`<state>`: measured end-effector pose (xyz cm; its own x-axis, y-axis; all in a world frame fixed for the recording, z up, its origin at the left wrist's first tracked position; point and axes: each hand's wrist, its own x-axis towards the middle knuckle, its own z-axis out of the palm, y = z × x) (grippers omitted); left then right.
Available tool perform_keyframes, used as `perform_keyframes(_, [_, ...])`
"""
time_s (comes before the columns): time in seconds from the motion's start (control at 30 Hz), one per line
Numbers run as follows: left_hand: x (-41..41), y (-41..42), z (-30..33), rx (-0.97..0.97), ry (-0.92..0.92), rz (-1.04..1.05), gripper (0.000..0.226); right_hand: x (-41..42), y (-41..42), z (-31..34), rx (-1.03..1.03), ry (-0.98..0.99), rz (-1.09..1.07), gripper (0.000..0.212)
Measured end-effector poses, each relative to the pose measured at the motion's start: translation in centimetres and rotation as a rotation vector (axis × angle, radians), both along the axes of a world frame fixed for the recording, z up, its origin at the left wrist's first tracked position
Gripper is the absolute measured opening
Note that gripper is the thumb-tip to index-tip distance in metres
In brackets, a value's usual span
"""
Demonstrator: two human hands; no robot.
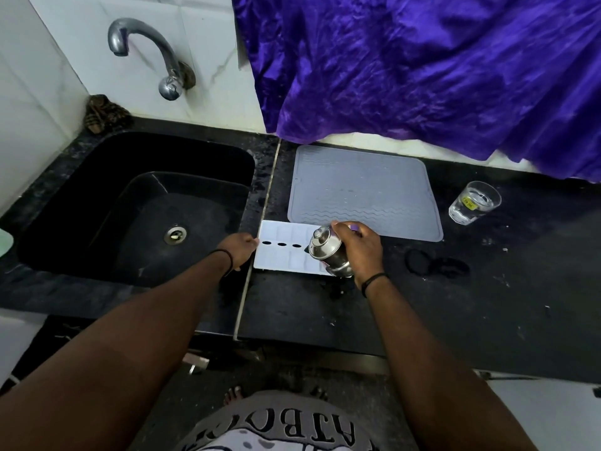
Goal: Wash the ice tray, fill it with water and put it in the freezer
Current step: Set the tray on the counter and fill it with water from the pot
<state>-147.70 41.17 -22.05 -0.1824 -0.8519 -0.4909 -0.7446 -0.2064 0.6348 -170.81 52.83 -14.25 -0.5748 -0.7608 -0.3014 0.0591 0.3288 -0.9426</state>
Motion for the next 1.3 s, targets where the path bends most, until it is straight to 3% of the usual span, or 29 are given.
perform_keyframes(0.13, [-0.1,-0.1,-0.1,-0.002,-0.025,-0.003,0.025,-0.2,-0.3,-0.5,0.024,0.040,0.029,0.032])
perform_keyframes(0.37, [-0.1,-0.2,-0.1,0.008,-0.039,-0.006,0.022,-0.1,-0.9,-0.8,0.022,0.138,0.075,0.034])
perform_keyframes(1.3, [-0.2,0.1,0.2,-0.010,-0.050,-0.017,0.019,0.1,-1.1,-0.4,0.022,0.218,0.111,0.027])
